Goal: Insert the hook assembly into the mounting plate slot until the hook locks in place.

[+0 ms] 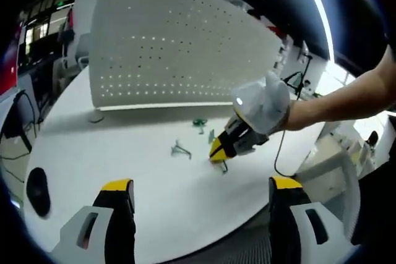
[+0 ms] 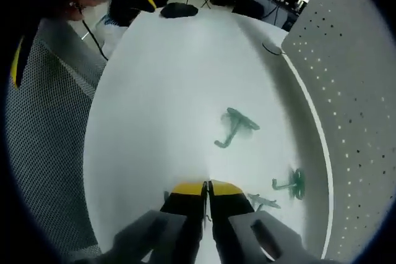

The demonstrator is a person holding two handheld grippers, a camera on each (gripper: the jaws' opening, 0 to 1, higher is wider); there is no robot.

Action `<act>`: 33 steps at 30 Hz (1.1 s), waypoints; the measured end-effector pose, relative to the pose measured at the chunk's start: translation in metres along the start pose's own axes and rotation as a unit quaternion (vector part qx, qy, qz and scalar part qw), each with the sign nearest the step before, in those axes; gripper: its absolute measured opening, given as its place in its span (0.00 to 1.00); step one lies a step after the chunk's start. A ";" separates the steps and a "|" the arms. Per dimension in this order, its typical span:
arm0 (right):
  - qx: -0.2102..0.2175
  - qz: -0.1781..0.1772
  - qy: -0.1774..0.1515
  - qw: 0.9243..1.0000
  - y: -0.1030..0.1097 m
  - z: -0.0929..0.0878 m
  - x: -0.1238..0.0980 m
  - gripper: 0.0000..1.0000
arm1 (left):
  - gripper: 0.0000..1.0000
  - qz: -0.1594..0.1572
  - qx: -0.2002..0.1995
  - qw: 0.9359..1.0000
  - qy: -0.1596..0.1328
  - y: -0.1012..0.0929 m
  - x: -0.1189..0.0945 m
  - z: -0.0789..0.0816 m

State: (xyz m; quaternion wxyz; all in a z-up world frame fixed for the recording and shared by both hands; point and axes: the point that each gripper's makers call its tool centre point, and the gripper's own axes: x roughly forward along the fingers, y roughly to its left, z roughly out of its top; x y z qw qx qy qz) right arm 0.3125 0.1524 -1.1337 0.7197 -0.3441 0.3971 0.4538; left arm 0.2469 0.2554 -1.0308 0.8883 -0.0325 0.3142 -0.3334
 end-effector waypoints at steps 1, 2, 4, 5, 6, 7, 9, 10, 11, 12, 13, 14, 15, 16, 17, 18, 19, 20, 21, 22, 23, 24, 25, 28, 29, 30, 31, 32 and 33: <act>0.007 -0.001 -0.003 1.000 -0.001 0.000 -0.001 0.00 | 0.91 0.001 0.001 1.000 0.000 0.000 0.000 0.000; 0.010 -0.002 -0.004 1.000 -0.002 0.000 -0.001 0.00 | 0.91 0.001 0.000 1.000 0.001 0.000 0.000 0.000; 0.026 -0.004 -0.011 1.000 -0.004 0.000 -0.002 0.00 | 0.91 0.002 -0.001 1.000 0.000 0.001 0.000 0.000; 0.036 -0.007 -0.015 0.999 -0.006 0.000 -0.002 0.00 | 0.91 0.002 0.000 1.000 0.000 0.001 0.000 0.000; 0.044 -0.012 -0.019 0.999 -0.008 0.000 -0.003 0.00 | 0.91 0.002 0.000 1.000 0.000 0.001 0.000 0.000; 0.060 -0.016 -0.028 0.998 -0.009 0.002 -0.005 0.00 | 0.91 0.002 0.000 1.000 0.000 0.001 0.000 0.000; 0.091 -0.019 -0.041 0.995 -0.011 0.005 -0.007 0.00 | 0.91 0.003 0.001 1.000 0.001 0.001 0.000 0.000; 0.098 -0.020 -0.047 0.994 -0.013 0.006 -0.008 0.00 | 0.91 0.003 0.002 1.000 0.001 0.001 0.000 0.000; 0.106 -0.022 -0.049 0.993 -0.015 0.007 -0.010 0.00 | 0.91 0.004 0.003 1.000 0.001 0.001 0.000 0.000; 0.111 -0.023 -0.052 0.992 -0.017 0.008 -0.011 0.00 | 0.91 0.006 0.004 1.000 0.001 0.001 0.000 0.000; 0.117 -0.024 -0.055 0.991 -0.018 0.009 -0.014 0.00 | 0.90 0.008 0.008 1.000 -0.001 0.002 0.000 0.001; 0.137 -0.033 -0.072 0.987 -0.023 0.017 -0.020 0.00 | 0.89 0.008 0.013 1.000 -0.003 0.002 -0.001 0.002; 0.146 -0.037 -0.088 0.985 -0.026 0.024 -0.025 0.00 | 0.89 0.007 0.012 1.000 -0.003 0.002 -0.001 0.002; 0.157 -0.045 -0.105 0.981 -0.032 0.032 -0.032 0.00 | 0.90 0.006 0.008 1.000 -0.002 0.001 0.000 0.001; 0.162 -0.052 -0.114 0.979 -0.036 0.037 -0.038 0.00 | 0.90 0.007 0.005 1.000 0.000 0.002 0.000 0.001; 0.166 -0.062 -0.128 0.976 -0.042 0.043 -0.045 0.00 | 0.90 0.008 0.002 1.000 0.001 0.003 0.001 0.001; 0.172 -0.068 -0.137 0.973 -0.045 0.047 -0.050 0.00 | 0.90 0.008 -0.009 1.000 0.003 0.004 0.002 0.000; 0.183 -0.070 -0.146 0.970 -0.046 0.050 -0.054 0.00 | 0.90 0.010 -0.015 1.000 0.004 0.005 0.002 0.000; 0.196 -0.071 -0.158 0.965 -0.048 0.054 -0.058 0.00 | 0.90 0.011 -0.018 1.000 0.007 0.006 0.003 -0.001; 0.218 -0.075 -0.174 0.957 -0.050 0.057 -0.064 0.00 | 0.90 0.012 -0.020 1.000 0.010 0.006 0.003 -0.002; 0.237 -0.073 -0.183 0.951 -0.050 0.059 -0.068 0.00 | 0.90 0.012 -0.020 1.000 0.011 0.005 0.003 -0.002; 0.262 -0.071 -0.200 0.942 -0.049 0.063 -0.073 0.00 | 0.89 0.013 -0.020 1.000 0.011 0.005 0.003 -0.002; 0.276 -0.072 -0.209 0.936 -0.049 0.064 -0.077 0.00 | 0.89 0.015 -0.027 0.999 0.011 0.006 0.003 0.000; 0.296 -0.085 -0.236 0.922 -0.046 0.065 -0.089 0.00 | 0.87 0.013 -0.067 0.998 0.003 0.006 0.005 0.006; 0.300 -0.091 -0.248 0.917 -0.043 0.066 -0.094 0.00 | 0.87 0.015 -0.074 0.997 0.002 0.007 0.006 0.009; 0.302 -0.093 -0.253 0.914 -0.041 0.067 -0.097 0.00 | 0.86 0.015 -0.071 0.997 0.000 0.007 0.007 0.014; 0.310 -0.094 -0.263 0.909 -0.036 0.068 -0.100 0.00 | 0.84 0.015 -0.070 0.997 0.001 0.006 0.008 0.018; 0.316 -0.096 -0.273 0.903 -0.034 0.069 -0.103 0.00 | 0.82 0.015 -0.064 0.998 0.000 0.003 0.009 0.025; 0.325 -0.097 -0.286 0.896 -0.029 0.071 -0.107 0.00 | 0.80 0.016 -0.057 0.998 -0.001 0.002 0.010 0.029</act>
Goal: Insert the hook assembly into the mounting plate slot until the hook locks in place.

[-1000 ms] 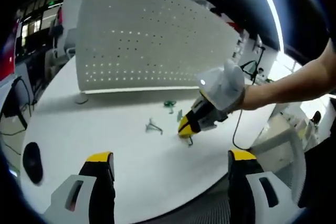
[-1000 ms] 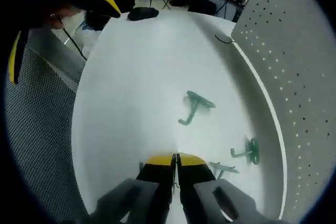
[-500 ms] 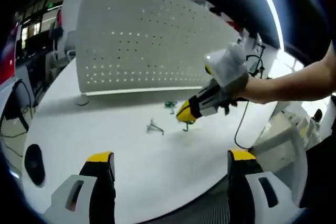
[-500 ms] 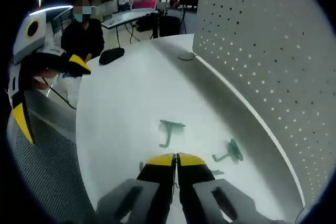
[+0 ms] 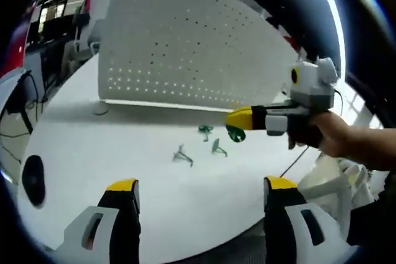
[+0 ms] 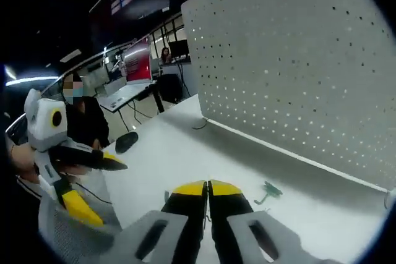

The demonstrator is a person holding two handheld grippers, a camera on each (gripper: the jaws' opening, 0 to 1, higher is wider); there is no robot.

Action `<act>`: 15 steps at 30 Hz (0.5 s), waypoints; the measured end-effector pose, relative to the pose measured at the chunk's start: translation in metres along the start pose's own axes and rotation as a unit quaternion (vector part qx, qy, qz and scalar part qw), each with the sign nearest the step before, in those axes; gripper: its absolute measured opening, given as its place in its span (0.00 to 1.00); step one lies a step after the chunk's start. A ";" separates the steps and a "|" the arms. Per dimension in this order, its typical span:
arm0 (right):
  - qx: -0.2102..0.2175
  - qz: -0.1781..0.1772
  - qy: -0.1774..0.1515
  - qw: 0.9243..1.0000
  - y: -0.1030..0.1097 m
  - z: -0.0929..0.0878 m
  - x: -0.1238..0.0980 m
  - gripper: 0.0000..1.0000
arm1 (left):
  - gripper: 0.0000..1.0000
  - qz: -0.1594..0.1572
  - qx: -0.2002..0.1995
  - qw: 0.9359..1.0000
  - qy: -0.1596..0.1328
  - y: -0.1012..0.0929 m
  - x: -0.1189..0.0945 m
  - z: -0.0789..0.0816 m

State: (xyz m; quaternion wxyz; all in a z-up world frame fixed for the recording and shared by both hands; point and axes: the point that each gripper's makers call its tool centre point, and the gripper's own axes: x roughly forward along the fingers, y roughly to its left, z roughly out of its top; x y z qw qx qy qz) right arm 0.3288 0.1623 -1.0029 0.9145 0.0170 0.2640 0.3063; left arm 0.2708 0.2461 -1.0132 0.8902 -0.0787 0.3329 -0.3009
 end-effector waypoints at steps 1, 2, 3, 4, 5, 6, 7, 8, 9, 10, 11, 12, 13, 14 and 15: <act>0.006 -0.001 -0.007 1.000 0.003 0.000 -0.003 0.00 | 0.79 -0.003 0.005 1.000 -0.002 -0.004 0.002 0.007; 0.014 -0.001 -0.016 1.000 0.006 0.001 -0.006 0.00 | 0.77 -0.007 0.007 1.000 -0.006 -0.006 0.003 0.012; 0.017 -0.003 -0.023 1.000 0.008 0.001 -0.009 0.00 | 0.76 -0.013 0.005 1.000 -0.008 -0.011 0.006 0.018; 0.018 -0.005 -0.027 0.999 0.010 0.001 -0.011 0.00 | 0.74 -0.018 0.003 1.000 -0.009 -0.015 0.008 0.021; 0.021 -0.008 -0.034 0.999 0.012 0.002 -0.014 0.00 | 0.73 -0.022 0.003 1.000 -0.009 -0.017 0.009 0.024; 0.021 -0.008 -0.040 0.999 0.014 0.004 -0.016 0.00 | 0.70 -0.028 0.001 1.000 -0.010 -0.022 0.011 0.027; 0.022 -0.008 -0.044 0.999 0.016 0.004 -0.017 0.00 | 0.68 -0.030 -0.001 0.999 -0.009 -0.024 0.012 0.029; 0.026 -0.008 -0.052 0.998 0.018 0.007 -0.019 0.00 | 0.65 -0.035 -0.002 0.999 -0.007 -0.027 0.014 0.029; 0.027 -0.009 -0.057 0.998 0.020 0.008 -0.021 0.00 | 0.61 -0.038 -0.003 0.999 -0.005 -0.029 0.015 0.029; 0.029 -0.011 -0.060 0.998 0.021 0.009 -0.023 0.00 | 0.58 -0.043 -0.006 0.999 0.000 -0.032 0.016 0.028; 0.035 -0.016 -0.074 0.997 0.021 0.013 -0.025 0.00 | 0.55 -0.048 -0.010 0.999 0.004 -0.033 0.017 0.027; 0.042 -0.020 -0.079 0.996 0.021 0.014 -0.027 0.00 | 0.51 -0.053 -0.017 0.998 0.010 -0.036 0.018 0.025; 0.049 -0.024 -0.086 0.995 0.022 0.015 -0.029 0.00 | 0.50 -0.055 -0.020 0.998 0.010 -0.037 0.018 0.025; 0.049 -0.027 -0.091 0.994 0.023 0.016 -0.030 0.00 | 0.48 -0.058 -0.025 0.998 0.009 -0.038 0.018 0.025; 0.051 -0.027 -0.094 0.994 0.025 0.017 -0.030 0.00 | 0.46 -0.062 -0.032 0.998 0.008 -0.041 0.018 0.026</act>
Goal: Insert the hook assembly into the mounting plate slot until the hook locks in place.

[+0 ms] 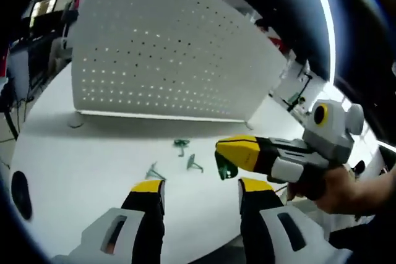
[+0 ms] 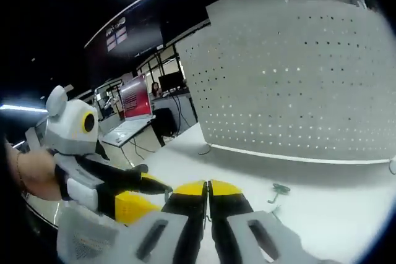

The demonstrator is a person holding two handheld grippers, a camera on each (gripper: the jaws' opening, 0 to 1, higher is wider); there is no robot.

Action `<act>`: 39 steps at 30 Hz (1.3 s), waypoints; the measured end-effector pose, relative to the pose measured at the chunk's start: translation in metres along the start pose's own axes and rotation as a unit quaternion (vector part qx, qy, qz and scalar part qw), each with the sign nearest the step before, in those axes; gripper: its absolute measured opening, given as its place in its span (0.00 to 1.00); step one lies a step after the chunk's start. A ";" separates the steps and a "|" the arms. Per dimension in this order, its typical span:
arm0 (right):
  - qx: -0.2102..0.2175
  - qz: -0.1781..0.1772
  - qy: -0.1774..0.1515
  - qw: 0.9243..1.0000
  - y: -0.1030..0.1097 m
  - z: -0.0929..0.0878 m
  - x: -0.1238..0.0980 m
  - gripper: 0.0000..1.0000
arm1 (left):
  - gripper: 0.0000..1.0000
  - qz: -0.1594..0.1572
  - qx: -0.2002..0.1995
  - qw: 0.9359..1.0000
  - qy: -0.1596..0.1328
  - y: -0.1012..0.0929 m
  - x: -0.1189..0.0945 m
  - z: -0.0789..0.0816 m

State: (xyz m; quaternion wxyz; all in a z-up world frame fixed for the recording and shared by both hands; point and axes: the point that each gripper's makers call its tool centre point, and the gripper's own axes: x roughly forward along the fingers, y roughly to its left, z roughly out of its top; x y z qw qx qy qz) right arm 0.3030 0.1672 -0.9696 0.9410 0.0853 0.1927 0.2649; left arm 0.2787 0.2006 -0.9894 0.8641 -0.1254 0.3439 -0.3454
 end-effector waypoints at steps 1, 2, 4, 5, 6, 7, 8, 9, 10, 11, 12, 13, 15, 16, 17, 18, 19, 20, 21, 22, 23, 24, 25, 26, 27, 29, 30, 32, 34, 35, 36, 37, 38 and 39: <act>0.000 -0.001 -0.001 1.000 0.001 0.000 -0.001 0.00 | 0.44 -0.003 -0.002 1.000 -0.002 -0.002 0.000 0.001; -0.001 -0.002 -0.003 1.000 0.002 -0.001 -0.001 0.00 | 0.41 -0.007 -0.002 1.000 -0.003 -0.004 0.000 0.002; -0.002 -0.003 -0.005 1.000 0.003 -0.002 -0.002 0.00 | 0.35 -0.014 -0.001 1.000 -0.005 -0.008 0.000 0.004; -0.004 -0.003 -0.004 1.000 0.003 -0.004 -0.003 0.00 | 0.33 -0.015 -0.001 1.000 -0.006 -0.009 -0.001 0.004; -0.006 -0.004 -0.004 1.000 0.003 -0.005 -0.003 0.00 | 0.32 -0.018 -0.001 1.000 -0.008 -0.010 -0.001 0.005; -0.004 -0.005 -0.006 1.000 0.003 -0.006 -0.004 0.00 | 0.32 -0.017 -0.002 1.000 -0.008 -0.010 -0.001 0.005; 0.001 -0.005 -0.008 1.000 0.003 -0.006 -0.005 0.00 | 0.31 -0.017 -0.003 1.000 -0.006 -0.010 0.000 0.005; 0.008 -0.007 -0.013 1.000 0.003 -0.006 -0.005 0.00 | 0.31 -0.018 -0.005 1.000 -0.005 -0.010 0.000 0.004; 0.011 -0.006 -0.015 1.000 0.004 -0.005 -0.005 0.00 | 0.29 -0.020 -0.010 1.000 -0.004 -0.011 0.000 0.003; 0.013 -0.007 -0.017 1.000 0.004 -0.005 -0.005 0.00 | 0.27 -0.024 -0.013 1.000 -0.002 -0.012 0.000 0.002; 0.014 -0.007 -0.018 1.000 0.005 -0.006 -0.005 0.00 | 0.24 -0.027 -0.017 0.999 -0.001 -0.013 0.000 0.001; 0.016 -0.005 -0.019 1.000 0.007 -0.005 -0.005 0.00 | 0.22 -0.029 -0.019 0.999 -0.003 -0.013 0.000 0.001; 0.016 -0.001 -0.022 1.000 0.009 -0.005 -0.005 0.00 | 0.18 -0.030 -0.022 0.999 -0.006 -0.014 0.000 0.002; 0.016 0.001 -0.023 1.000 0.010 -0.005 -0.005 0.00 | 0.17 -0.030 -0.023 0.999 -0.006 -0.014 0.000 0.002; 0.017 0.000 -0.022 1.000 0.010 -0.005 -0.005 0.00 | 0.17 -0.035 -0.024 0.999 -0.004 -0.014 0.000 0.001; 0.021 -0.001 -0.024 0.999 0.010 -0.004 -0.006 0.00 | 0.17 -0.044 -0.047 0.998 -0.003 -0.014 0.001 0.000; 0.024 -0.001 -0.028 0.999 0.010 -0.003 -0.006 0.00 | 0.16 -0.051 -0.069 0.996 -0.003 -0.015 0.001 0.000; 0.024 -0.001 -0.029 0.999 0.011 -0.003 -0.006 0.00 | 0.14 -0.059 -0.079 0.995 0.000 -0.016 0.002 -0.001; 0.023 -0.001 -0.028 0.999 0.012 -0.003 -0.006 0.00 | 0.12 -0.064 -0.078 0.995 0.000 -0.016 0.002 -0.002; 0.023 0.001 -0.028 0.999 0.013 -0.003 -0.005 0.00 | 0.11 -0.065 -0.079 0.995 0.000 -0.016 0.002 -0.002; 0.023 0.003 -0.029 0.999 0.014 -0.003 -0.005 0.00 | 0.08 -0.068 -0.079 0.995 0.001 -0.018 0.002 -0.003; 0.023 0.006 -0.028 0.999 0.016 -0.003 -0.004 0.00 | 0.06 -0.069 -0.077 0.995 0.001 -0.019 0.002 -0.003; 0.019 0.007 -0.029 0.999 0.017 -0.002 -0.003 0.00 | 0.06 -0.069 -0.075 0.995 -0.001 -0.019 0.002 -0.002; 0.019 0.011 -0.029 0.999 0.019 -0.002 -0.003 0.00 | 0.05 -0.064 -0.071 0.995 -0.003 -0.017 0.002 -0.002; 0.018 0.015 -0.028 0.999 0.021 -0.002 -0.003 0.00 | 0.05 -0.065 -0.070 0.995 -0.002 -0.016 0.002 -0.002; 0.007 0.019 -0.027 0.999 0.025 -0.002 -0.002 0.00 | 0.05 -0.062 -0.070 0.996 -0.001 -0.014 0.001 -0.002; 0.003 0.020 -0.027 0.999 0.026 -0.001 -0.002 0.00 | 0.05 -0.063 -0.070 0.996 -0.002 -0.013 0.000 -0.001; -0.002 0.019 -0.028 0.999 0.026 0.000 -0.002 0.00 | 0.05 -0.065 -0.068 0.996 -0.003 -0.015 -0.001 0.000; 0.003 0.020 -0.029 0.999 0.025 0.001 -0.002 0.00 | 0.04 -0.064 -0.064 0.996 -0.003 -0.014 0.000 -0.001; 0.004 0.020 -0.029 0.999 0.025 0.000 -0.001 0.00 | 0.04 -0.062 -0.061 0.996 -0.002 -0.014 0.000 -0.001; 0.003 0.019 -0.028 0.999 0.024 0.000 -0.001 0.00 | 0.04 -0.060 -0.055 0.997 -0.002 -0.015 0.000 -0.001; 0.004 0.019 -0.026 0.999 0.024 0.000 -0.002 0.00 | 0.03 -0.059 -0.052 0.997 -0.001 -0.015 0.000 -0.001; 0.007 0.019 -0.026 0.999 0.024 -0.001 -0.002 0.00 | 0.03 -0.059 -0.047 0.997 0.001 -0.016 0.000 -0.002; 0.007 0.019 -0.027 0.999 0.024 0.000 -0.002 0.00 | 0.03 -0.059 -0.046 0.997 0.001 -0.017 -0.001 -0.002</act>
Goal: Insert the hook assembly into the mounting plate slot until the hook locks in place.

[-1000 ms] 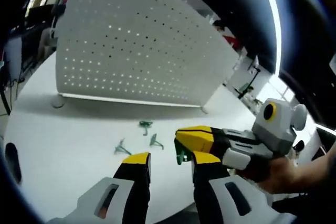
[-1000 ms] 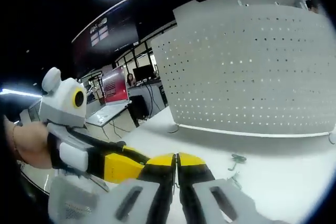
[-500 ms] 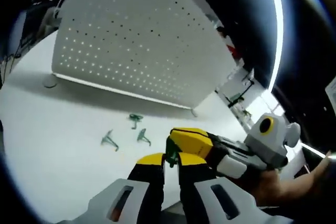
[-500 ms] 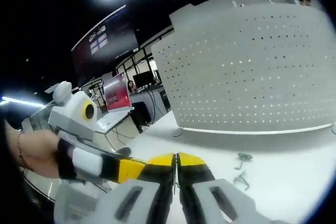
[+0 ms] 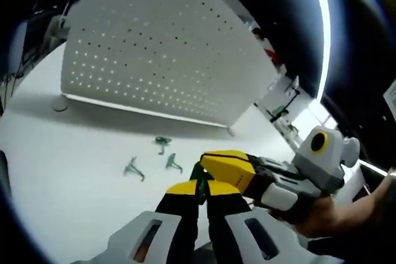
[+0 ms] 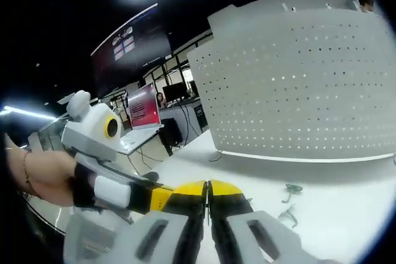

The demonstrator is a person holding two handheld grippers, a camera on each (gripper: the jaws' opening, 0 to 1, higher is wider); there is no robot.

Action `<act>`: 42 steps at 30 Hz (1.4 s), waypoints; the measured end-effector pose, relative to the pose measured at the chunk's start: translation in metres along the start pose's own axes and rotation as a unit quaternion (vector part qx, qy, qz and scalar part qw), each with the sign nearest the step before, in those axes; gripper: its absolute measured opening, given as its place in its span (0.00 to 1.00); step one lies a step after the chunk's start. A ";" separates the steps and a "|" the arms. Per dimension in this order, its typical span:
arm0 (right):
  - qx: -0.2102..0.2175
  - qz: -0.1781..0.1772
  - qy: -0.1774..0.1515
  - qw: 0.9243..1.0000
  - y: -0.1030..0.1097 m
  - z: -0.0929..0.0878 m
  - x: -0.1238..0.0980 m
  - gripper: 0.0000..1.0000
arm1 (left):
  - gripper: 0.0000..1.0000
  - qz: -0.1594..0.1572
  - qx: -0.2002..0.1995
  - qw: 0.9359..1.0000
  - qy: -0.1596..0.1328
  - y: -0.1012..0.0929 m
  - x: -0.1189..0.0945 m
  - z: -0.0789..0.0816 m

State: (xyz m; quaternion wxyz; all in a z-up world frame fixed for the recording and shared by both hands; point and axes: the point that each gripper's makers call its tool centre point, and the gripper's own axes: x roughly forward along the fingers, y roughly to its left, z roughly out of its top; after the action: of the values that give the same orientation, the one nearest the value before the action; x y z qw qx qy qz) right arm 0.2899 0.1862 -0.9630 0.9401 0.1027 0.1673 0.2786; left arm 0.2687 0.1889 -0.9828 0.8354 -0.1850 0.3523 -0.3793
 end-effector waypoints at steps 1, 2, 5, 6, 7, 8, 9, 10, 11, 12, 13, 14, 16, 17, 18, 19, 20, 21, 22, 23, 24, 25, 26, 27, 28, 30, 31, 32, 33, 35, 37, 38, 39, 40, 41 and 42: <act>0.000 -0.001 0.000 1.000 0.000 0.000 0.000 0.00 | 0.03 0.001 0.003 1.000 -0.001 -0.001 0.000 0.000; -0.001 -0.001 0.001 1.000 0.000 0.000 0.000 0.00 | 0.02 0.002 0.007 1.000 -0.001 -0.001 0.000 0.000; 0.006 0.000 -0.001 1.000 -0.002 0.000 -0.001 0.00 | 0.02 0.001 0.006 1.000 0.001 -0.001 0.001 0.000; 0.005 0.000 -0.001 1.000 -0.002 0.001 -0.001 0.00 | 0.01 0.001 0.003 1.000 -0.002 -0.001 0.000 0.000; 0.004 0.001 -0.002 1.000 -0.001 0.001 -0.001 0.00 | 0.01 0.001 0.003 1.000 -0.002 -0.001 0.000 0.000; 0.002 0.001 -0.002 1.000 -0.001 0.002 -0.001 0.00 | 0.01 0.002 0.007 1.000 -0.003 -0.002 0.000 0.001; 0.002 0.001 -0.003 1.000 -0.001 0.003 -0.001 0.00 | 0.01 0.005 0.013 1.000 -0.006 -0.002 -0.001 0.002; 0.000 0.001 -0.003 1.000 0.000 0.003 0.000 0.00 | 0.01 0.010 0.024 1.000 -0.005 -0.002 -0.001 0.002; 0.000 0.001 -0.004 1.000 -0.001 0.003 0.000 0.00 | 0.01 0.012 0.029 1.000 -0.005 -0.001 -0.001 0.003; 0.000 0.000 -0.005 1.000 0.000 0.004 0.000 0.00 | 0.01 0.015 0.037 0.999 -0.004 0.000 -0.001 0.004; 0.000 0.000 -0.006 1.000 0.000 0.005 0.000 0.00 | 0.01 0.016 0.039 0.999 -0.004 0.000 -0.001 0.004; 0.000 0.000 -0.006 1.000 0.000 0.005 0.000 0.00 | 0.01 0.020 0.043 0.999 -0.003 0.001 -0.001 0.006; -0.007 0.001 -0.007 1.000 0.001 0.006 -0.001 0.00 | 0.01 0.025 0.045 0.999 -0.005 0.003 -0.002 0.008; -0.020 -0.004 -0.010 1.000 -0.001 0.008 -0.002 0.01 | 0.01 0.027 0.044 0.999 -0.007 0.005 -0.003 0.010; -0.025 -0.008 -0.009 1.000 -0.001 0.009 -0.003 0.03 | 0.01 0.030 0.044 0.999 -0.008 0.006 -0.003 0.011; -0.026 -0.010 -0.008 1.000 -0.002 0.010 -0.003 0.04 | 0.01 0.042 0.049 0.998 -0.011 0.010 -0.005 0.013; -0.026 -0.011 -0.009 1.000 -0.004 0.011 -0.004 0.04 | 0.01 0.053 0.058 0.997 -0.008 0.014 -0.006 0.014; -0.023 -0.012 -0.008 1.000 -0.005 0.012 -0.005 0.04 | 0.01 0.065 0.075 0.995 -0.009 0.018 -0.008 0.017; -0.020 -0.014 -0.008 1.000 -0.007 0.012 -0.007 0.04 | 0.01 0.069 0.080 0.994 -0.011 0.018 -0.009 0.019; -0.019 -0.019 -0.009 1.000 -0.010 0.013 -0.009 0.05 | 0.01 0.075 0.087 0.993 -0.014 0.018 -0.011 0.023; -0.019 -0.024 -0.011 0.999 -0.014 0.013 -0.011 0.05 | 0.01 0.079 0.094 0.992 -0.018 0.019 -0.013 0.026; -0.017 -0.027 -0.010 0.999 -0.016 0.013 -0.013 0.06 | 0.01 0.083 0.098 0.992 -0.020 0.020 -0.014 0.028; -0.012 -0.032 -0.010 0.999 -0.021 0.012 -0.017 0.07 | 0.01 0.088 0.105 0.990 -0.025 0.021 -0.016 0.033; -0.004 -0.042 -0.019 0.999 -0.026 0.013 -0.020 0.08 | 0.01 0.092 0.107 0.989 -0.030 0.022 -0.017 0.036; 0.008 -0.052 -0.022 0.998 -0.031 0.013 -0.026 0.08 | 0.01 0.097 0.112 0.988 -0.039 0.024 -0.018 0.042; 0.001 -0.060 -0.017 0.998 -0.038 0.010 -0.035 0.09 | 0.01 0.107 0.119 0.986 -0.055 0.028 -0.022 0.054; -0.003 -0.064 -0.013 0.998 -0.041 0.008 -0.038 0.09 | 0.01 0.111 0.120 0.985 -0.062 0.029 -0.024 0.059; -0.010 -0.068 -0.005 0.998 -0.045 0.003 -0.045 0.09 | 0.01 0.118 0.125 0.982 -0.072 0.032 -0.026 0.067; -0.015 -0.070 -0.002 0.997 -0.047 0.001 -0.049 0.09 | 0.01 0.123 0.128 0.981 -0.080 0.033 -0.028 0.073; -0.033 -0.080 0.013 0.996 -0.054 -0.008 -0.059 0.09 | 0.01 0.132 0.133 0.977 -0.098 0.036 -0.032 0.086; -0.041 -0.087 0.027 0.995 -0.059 -0.018 -0.070 0.09 | 0.01 0.145 0.140 0.972 -0.118 0.038 -0.036 0.101; -0.049 -0.093 0.038 0.994 -0.063 -0.025 -0.076 0.09 | 0.01 0.152 0.149 0.968 -0.132 0.039 -0.038 0.111; -0.056 -0.099 0.048 0.992 -0.066 -0.030 -0.081 0.09 | 0.01 0.159 0.152 0.965 -0.142 0.040 -0.040 0.118; -0.069 -0.104 0.060 0.990 -0.069 -0.037 -0.087 0.09 | 0.01 0.163 0.155 0.962 -0.154 0.040 -0.042 0.125; -0.077 -0.106 0.068 0.989 -0.071 -0.042 -0.090 0.09 | 0.01 0.175 0.170 0.953 -0.181 0.040 -0.048 0.138; -0.084 -0.114 0.076 0.987 -0.074 -0.047 -0.095 0.09 | 0.01 0.184 0.183 0.945 -0.201 0.040 -0.053 0.148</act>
State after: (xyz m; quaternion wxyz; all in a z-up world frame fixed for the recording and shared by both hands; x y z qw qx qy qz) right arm 0.2336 0.0763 -1.0031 0.9555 -0.0179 0.2248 0.1901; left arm 0.3725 0.2612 -0.8810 0.9636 -0.0335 0.1297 -0.2313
